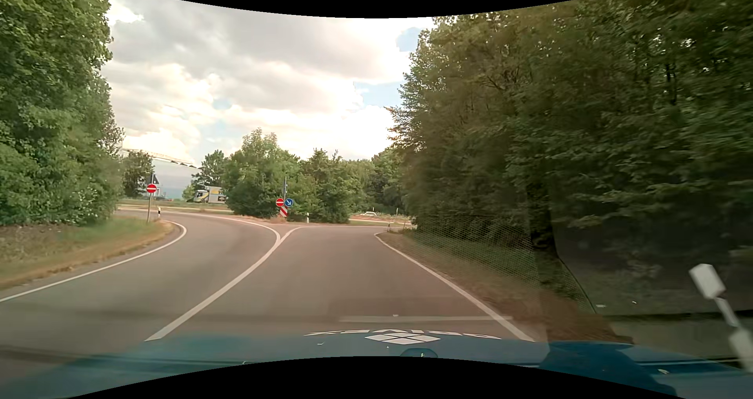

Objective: Follow the waypoints while adhering to traffic rules and regulations

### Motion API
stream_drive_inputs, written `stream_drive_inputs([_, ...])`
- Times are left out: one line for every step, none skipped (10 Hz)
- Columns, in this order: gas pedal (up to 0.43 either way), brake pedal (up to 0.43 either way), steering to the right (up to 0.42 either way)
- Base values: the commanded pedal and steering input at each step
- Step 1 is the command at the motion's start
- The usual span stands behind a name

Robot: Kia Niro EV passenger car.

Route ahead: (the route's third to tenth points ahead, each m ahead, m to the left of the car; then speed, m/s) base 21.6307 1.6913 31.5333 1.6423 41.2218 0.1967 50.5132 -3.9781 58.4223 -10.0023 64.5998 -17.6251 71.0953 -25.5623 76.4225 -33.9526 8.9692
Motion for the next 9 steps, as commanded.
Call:
stream_drive_inputs([0.150,0.000,-0.092])
stream_drive_inputs([0.150,0.000,-0.092])
stream_drive_inputs([0.150,0.000,-0.090])
stream_drive_inputs([0.150,0.000,-0.088])
stream_drive_inputs([0.150,0.000,-0.085])
stream_drive_inputs([0.150,0.000,-0.082])
stream_drive_inputs([0.150,0.000,-0.076])
stream_drive_inputs([0.150,0.000,-0.069])
stream_drive_inputs([0.150,0.000,-0.061])
